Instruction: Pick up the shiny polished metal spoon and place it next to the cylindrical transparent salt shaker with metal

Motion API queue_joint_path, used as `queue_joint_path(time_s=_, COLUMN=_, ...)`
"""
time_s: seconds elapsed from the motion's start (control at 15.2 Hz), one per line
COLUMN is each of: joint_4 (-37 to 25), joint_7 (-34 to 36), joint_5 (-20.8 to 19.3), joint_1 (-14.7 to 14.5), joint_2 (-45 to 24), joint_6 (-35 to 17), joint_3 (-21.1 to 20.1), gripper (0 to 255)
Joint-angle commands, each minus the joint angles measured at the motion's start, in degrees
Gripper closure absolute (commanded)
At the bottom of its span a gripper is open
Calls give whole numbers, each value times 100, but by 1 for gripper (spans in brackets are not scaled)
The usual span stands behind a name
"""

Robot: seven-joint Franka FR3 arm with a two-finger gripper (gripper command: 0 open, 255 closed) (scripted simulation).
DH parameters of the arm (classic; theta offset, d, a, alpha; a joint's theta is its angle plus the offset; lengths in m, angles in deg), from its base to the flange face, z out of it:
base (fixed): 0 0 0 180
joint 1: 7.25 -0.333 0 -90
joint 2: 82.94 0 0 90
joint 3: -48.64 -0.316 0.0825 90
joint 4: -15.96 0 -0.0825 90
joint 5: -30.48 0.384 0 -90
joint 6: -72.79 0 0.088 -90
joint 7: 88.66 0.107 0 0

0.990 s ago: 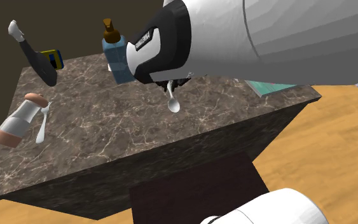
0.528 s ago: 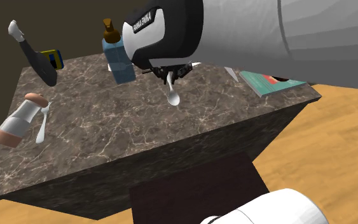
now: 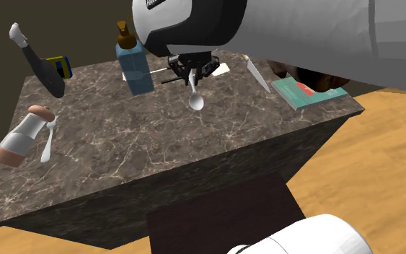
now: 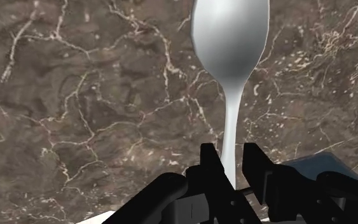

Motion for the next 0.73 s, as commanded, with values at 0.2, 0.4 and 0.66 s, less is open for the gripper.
queue_joint_path(time_s=0.2, joint_4=-308, joint_7=47, joint_5=-24, joint_1=6, joint_2=108, joint_6=417, joint_3=-21, gripper=255)
queue_joint_path(time_s=0.4, joint_4=-434, joint_7=201, joint_5=-16, joint_1=-42, joint_2=79, joint_6=506, joint_3=-131, gripper=255)
queue_joint_path(time_s=0.66, joint_4=-665, joint_7=777, joint_5=11, joint_1=-230, joint_2=-196, joint_6=437, joint_3=-549, gripper=255)
